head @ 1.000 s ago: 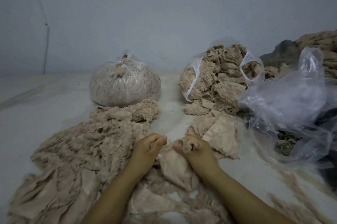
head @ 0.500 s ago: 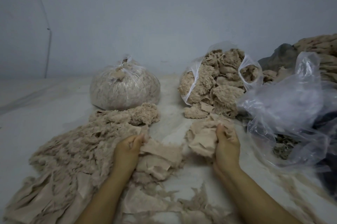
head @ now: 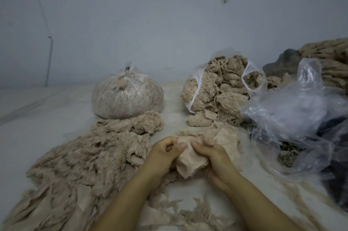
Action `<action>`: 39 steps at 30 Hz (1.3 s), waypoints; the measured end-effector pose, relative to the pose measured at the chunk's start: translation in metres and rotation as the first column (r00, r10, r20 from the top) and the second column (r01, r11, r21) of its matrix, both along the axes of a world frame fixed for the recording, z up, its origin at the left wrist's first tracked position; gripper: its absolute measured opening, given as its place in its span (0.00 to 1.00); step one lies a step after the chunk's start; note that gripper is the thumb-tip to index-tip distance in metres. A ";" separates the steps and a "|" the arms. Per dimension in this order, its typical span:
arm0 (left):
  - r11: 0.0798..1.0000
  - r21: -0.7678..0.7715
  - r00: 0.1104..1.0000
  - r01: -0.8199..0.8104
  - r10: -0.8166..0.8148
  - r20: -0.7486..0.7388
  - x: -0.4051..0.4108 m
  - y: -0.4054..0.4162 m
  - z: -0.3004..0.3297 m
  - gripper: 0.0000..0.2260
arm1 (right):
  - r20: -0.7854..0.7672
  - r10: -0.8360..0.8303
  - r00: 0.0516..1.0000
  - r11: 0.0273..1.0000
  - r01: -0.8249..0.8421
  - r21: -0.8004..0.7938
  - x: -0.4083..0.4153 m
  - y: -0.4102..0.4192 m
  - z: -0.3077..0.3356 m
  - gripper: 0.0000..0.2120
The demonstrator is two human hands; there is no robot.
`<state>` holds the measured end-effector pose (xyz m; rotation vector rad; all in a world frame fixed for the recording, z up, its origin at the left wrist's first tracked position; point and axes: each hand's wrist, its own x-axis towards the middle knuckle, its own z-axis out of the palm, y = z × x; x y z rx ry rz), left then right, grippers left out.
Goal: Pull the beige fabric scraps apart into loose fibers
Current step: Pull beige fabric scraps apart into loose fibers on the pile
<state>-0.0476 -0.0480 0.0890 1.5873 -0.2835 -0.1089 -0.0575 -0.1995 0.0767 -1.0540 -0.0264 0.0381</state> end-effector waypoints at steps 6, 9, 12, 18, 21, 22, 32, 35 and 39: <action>0.977 0.213 0.987 0.005 -0.039 0.155 0.002 0.002 0.002 0.08 | -0.015 0.028 1.000 0.910 -0.032 -0.414 0.002 -0.014 0.017 0.09; 0.982 0.189 0.991 -0.013 -0.013 0.136 0.001 0.000 0.000 0.08 | 0.050 -0.187 0.981 0.908 0.192 -0.373 0.008 -0.013 0.015 0.13; 0.979 0.182 0.993 -0.090 0.074 0.093 0.006 0.006 -0.004 0.12 | 0.131 -0.468 0.874 0.824 0.485 -0.294 0.016 -0.028 0.016 0.13; 0.901 0.394 0.954 -0.180 0.063 0.291 0.012 0.020 -0.015 0.12 | 0.274 -0.436 0.858 0.638 0.509 -0.578 0.042 -0.062 0.022 0.10; 0.842 0.494 0.913 -0.214 -0.008 0.409 0.009 0.031 -0.016 0.08 | 0.445 -0.435 0.783 0.160 0.554 -0.817 0.043 -0.070 0.023 0.12; 0.833 0.504 0.906 -0.227 -0.009 0.422 0.010 0.037 -0.015 0.07 | 0.493 -0.400 0.773 0.156 0.588 -0.794 0.036 -0.063 0.022 0.10; 0.647 0.742 0.846 -0.177 -0.286 0.451 0.011 0.079 -0.024 0.12 | 0.344 0.401 0.849 0.283 0.242 -0.928 -0.017 0.036 -0.038 0.07; 0.772 0.583 0.873 -0.253 -0.077 0.482 0.010 0.080 -0.023 0.12 | 0.386 0.215 0.897 0.450 0.260 -0.854 -0.010 0.027 -0.032 0.10; 0.764 0.584 0.904 -0.276 -0.001 0.428 0.009 0.087 -0.016 0.17 | 0.297 0.327 0.897 0.579 0.058 -0.814 -0.015 -0.002 -0.027 0.10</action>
